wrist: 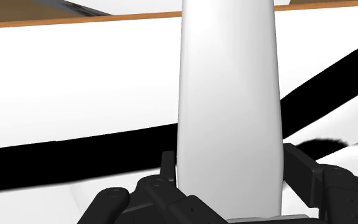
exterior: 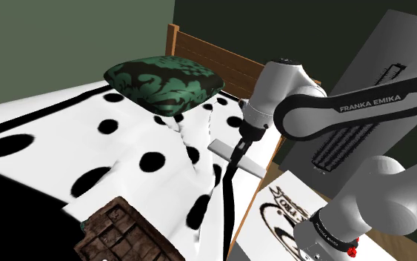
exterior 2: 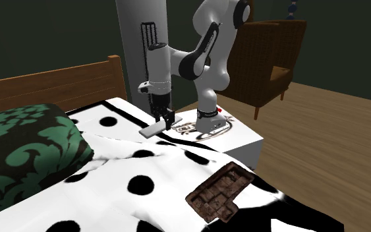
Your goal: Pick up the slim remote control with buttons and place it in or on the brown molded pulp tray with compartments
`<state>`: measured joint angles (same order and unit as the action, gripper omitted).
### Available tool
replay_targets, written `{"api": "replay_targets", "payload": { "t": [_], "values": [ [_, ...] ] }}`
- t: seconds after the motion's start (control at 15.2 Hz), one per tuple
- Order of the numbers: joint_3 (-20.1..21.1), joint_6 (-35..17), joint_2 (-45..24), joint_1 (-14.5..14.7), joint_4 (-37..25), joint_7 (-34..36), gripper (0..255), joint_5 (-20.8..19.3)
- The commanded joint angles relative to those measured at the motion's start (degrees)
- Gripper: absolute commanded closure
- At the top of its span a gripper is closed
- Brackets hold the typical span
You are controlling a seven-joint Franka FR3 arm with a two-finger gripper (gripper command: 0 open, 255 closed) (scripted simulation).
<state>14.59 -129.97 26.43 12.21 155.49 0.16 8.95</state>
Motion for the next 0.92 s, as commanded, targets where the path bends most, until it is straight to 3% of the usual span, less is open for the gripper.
{"api": "replay_targets", "payload": {
  "t": [0.0,0.86],
  "values": [
    [-0.29,2.05,1.14,-0.02,-0.89,-0.10,255,-0.09],
    [-1.64,13.86,6.18,-0.11,-7.68,-0.13,255,-0.74]
  ]
}}
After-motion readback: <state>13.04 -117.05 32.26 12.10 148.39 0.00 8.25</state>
